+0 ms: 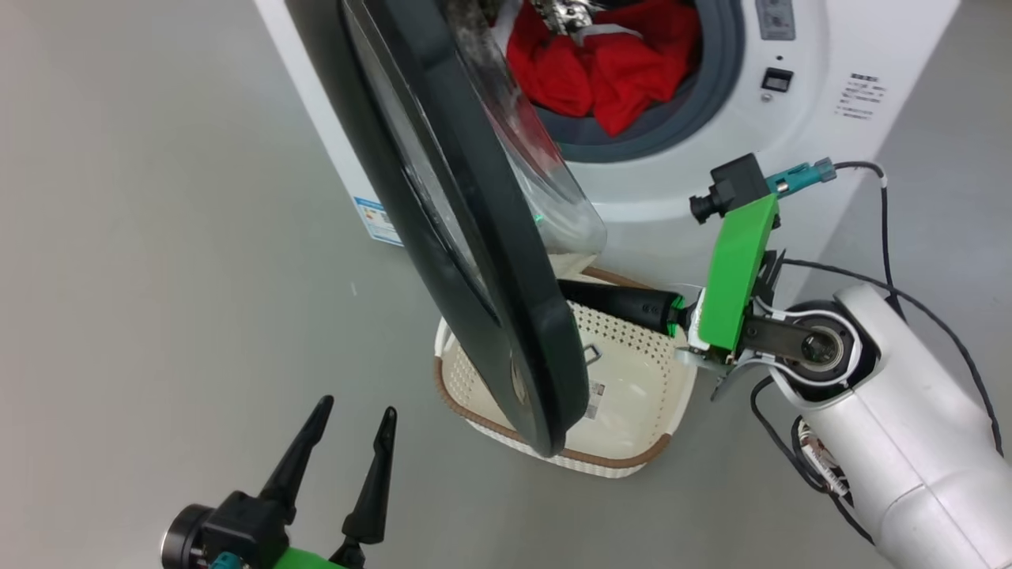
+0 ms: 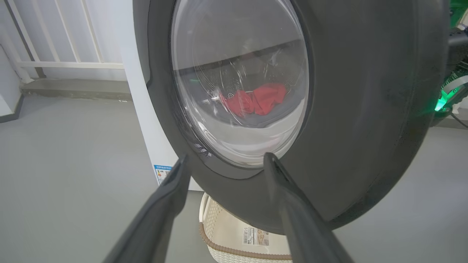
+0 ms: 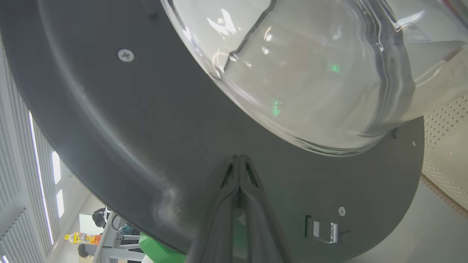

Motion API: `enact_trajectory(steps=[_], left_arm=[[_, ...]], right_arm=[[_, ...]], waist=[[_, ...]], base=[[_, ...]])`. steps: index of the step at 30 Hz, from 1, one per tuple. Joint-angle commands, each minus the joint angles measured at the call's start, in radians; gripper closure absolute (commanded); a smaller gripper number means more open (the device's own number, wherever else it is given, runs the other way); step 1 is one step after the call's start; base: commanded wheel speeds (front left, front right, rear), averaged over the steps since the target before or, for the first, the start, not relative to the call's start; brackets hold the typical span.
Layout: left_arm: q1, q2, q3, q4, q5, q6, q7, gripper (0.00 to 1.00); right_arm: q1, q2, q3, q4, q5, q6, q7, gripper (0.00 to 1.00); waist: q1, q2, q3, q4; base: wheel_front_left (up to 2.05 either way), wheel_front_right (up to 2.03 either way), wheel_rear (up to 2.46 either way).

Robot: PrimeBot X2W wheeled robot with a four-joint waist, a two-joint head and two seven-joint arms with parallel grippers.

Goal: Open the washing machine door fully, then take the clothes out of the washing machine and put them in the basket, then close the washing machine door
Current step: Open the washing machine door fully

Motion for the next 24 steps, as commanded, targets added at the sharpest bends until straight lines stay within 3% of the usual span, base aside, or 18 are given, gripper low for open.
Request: enact_trajectory(steps=[1, 17, 24], left_arm=[[0.003, 0.011, 0.034, -0.023, 0.013, 0.001, -0.009, 0.0], [0.022, 0.011, 0.065, -0.009, 0.011, 0.011, -0.009, 0.0], [0.026, 0.011, 0.089, -0.023, 0.004, 0.024, -0.009, 0.0]], right_arm=[[0.014, 0.028, 0.015, -0.035, -0.004, 0.008, 0.006, 1.0], [0.049, 0.087, 0.068, -0.067, -0.01, 0.008, -0.02, 1.0], [0.027, 0.107, 0.099, -0.058, -0.011, 0.008, -0.025, 1.0]], waist=[[0.0, 0.0, -0.009, 0.023], [0.0, 0.0, -0.028, 0.127], [0.0, 0.0, -0.017, 0.133]], base=[[0.0, 0.0, 0.0], [0.0, 0.0, 0.0], [0.0, 0.0, 0.0]])
